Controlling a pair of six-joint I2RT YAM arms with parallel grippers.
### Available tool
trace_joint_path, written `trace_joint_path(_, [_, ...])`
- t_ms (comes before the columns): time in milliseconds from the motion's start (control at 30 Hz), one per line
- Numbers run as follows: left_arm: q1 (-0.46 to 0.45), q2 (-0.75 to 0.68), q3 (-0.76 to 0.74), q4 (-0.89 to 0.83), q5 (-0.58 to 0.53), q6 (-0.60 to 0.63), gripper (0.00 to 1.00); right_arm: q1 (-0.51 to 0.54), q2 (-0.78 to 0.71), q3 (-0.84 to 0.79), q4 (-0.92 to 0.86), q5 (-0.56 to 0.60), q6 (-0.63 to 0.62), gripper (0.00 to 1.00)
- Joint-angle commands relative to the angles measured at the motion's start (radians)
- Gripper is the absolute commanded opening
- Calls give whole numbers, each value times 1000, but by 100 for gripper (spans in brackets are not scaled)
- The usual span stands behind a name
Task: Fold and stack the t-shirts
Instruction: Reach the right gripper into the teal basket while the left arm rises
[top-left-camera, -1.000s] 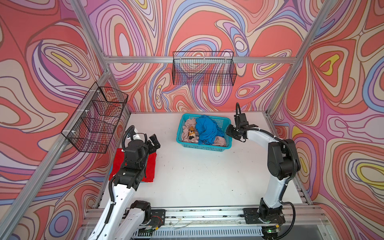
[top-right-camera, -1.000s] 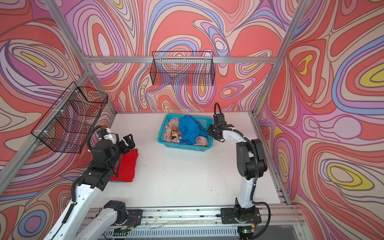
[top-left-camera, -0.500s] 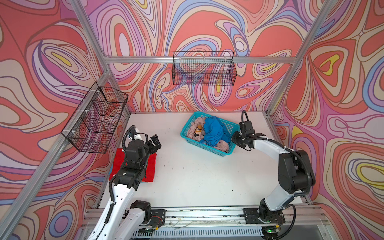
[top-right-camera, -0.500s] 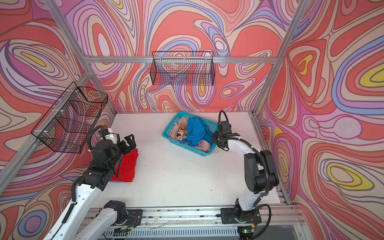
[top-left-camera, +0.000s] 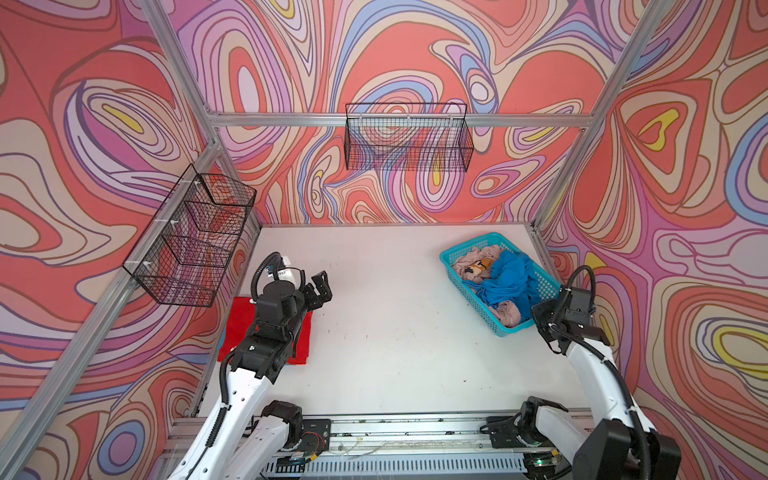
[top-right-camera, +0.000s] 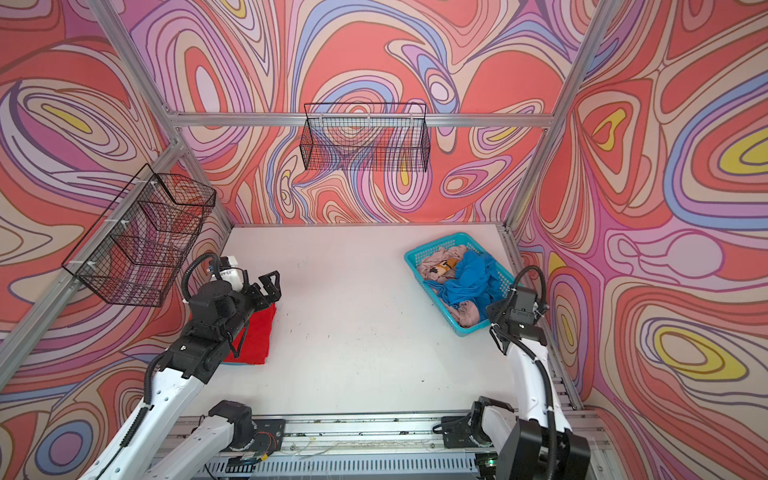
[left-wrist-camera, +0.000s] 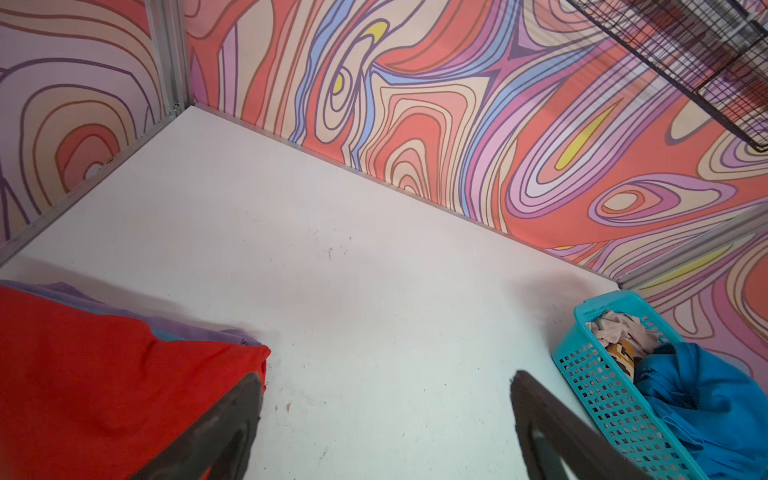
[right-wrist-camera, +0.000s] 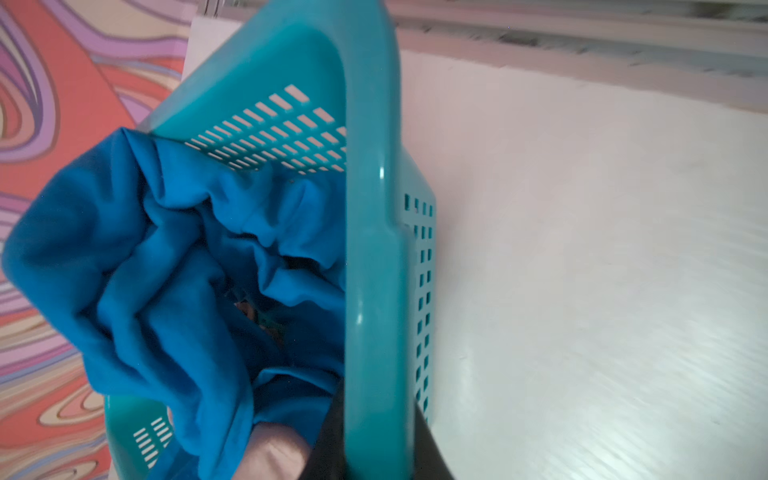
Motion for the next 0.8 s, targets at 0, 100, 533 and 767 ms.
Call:
trace_joint_path(0, [-14, 17, 18, -11, 47, 8, 95, -12, -41, -1, -10, 36, 100, 7])
trace_joint_path(100, [-23, 41, 50, -63, 65, 5, 95, -13, -22, -30, 22, 51, 213, 4])
trace_joint_path(533, [-27, 108, 108, -241, 249, 16, 93, -13, 243, 50, 293, 133, 497, 7])
trace_joint_path(767, [-31, 131, 119, -236, 287, 15, 92, -2, 446, 266, 274, 196, 398, 7])
